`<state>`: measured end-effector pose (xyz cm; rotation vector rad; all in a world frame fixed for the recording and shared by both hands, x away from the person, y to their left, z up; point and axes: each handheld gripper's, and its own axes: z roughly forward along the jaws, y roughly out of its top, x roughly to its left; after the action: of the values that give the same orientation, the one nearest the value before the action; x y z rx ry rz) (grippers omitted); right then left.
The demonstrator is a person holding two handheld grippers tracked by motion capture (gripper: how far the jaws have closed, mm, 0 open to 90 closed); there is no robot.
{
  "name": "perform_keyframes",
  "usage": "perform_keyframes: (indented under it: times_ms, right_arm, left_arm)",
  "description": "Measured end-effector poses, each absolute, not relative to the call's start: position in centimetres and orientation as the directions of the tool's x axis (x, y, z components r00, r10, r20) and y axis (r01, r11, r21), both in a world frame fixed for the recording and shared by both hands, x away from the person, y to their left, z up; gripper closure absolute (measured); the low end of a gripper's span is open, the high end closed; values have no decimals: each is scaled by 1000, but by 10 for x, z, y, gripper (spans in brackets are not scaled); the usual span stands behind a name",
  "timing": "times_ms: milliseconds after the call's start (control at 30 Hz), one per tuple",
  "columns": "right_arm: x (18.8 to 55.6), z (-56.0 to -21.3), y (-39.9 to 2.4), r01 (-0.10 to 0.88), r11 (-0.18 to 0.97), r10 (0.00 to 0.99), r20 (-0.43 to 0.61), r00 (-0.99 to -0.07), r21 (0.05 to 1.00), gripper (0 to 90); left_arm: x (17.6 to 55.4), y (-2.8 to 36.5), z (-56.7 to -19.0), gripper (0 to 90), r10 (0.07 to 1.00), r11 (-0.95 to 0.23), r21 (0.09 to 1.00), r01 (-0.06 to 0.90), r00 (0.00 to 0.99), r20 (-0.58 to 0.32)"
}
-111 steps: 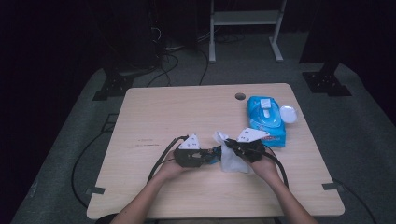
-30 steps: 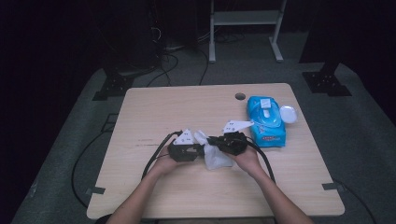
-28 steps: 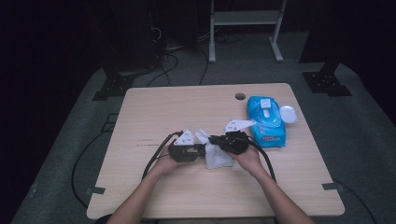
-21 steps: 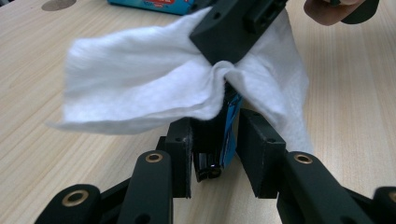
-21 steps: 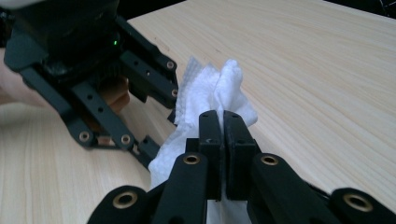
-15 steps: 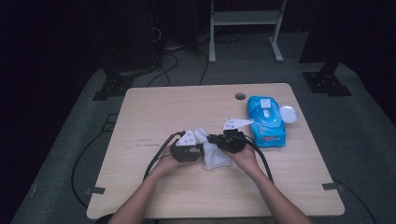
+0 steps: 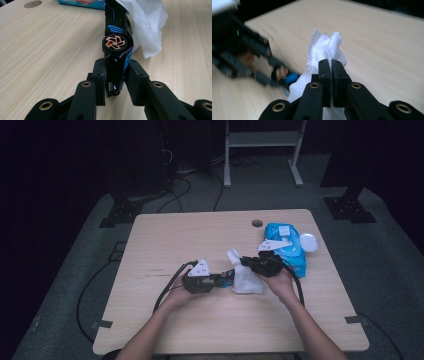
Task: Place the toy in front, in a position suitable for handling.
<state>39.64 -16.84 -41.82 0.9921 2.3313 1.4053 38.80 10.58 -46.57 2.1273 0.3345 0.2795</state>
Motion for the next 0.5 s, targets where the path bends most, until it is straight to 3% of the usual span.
perform_keyframes:
  times_ms: [167, 333, 500]
  right_arm:
    - [393, -429, -176, 439, 333, 663, 124, -739, 835, 866]
    - [383, -434, -174, 390, 331, 659, 85, -747, 859, 865]
    - [369, -437, -172, 320, 360, 655, 7, -756, 877, 865]
  left_arm:
    - [388, 106, -467, 694, 352, -515, 843, 153, 935, 46]
    - [386, 102, -468, 624, 352, -528, 832, 168, 935, 34]
    - [382, 100, -469, 627, 349, -556, 821, 128, 933, 90]
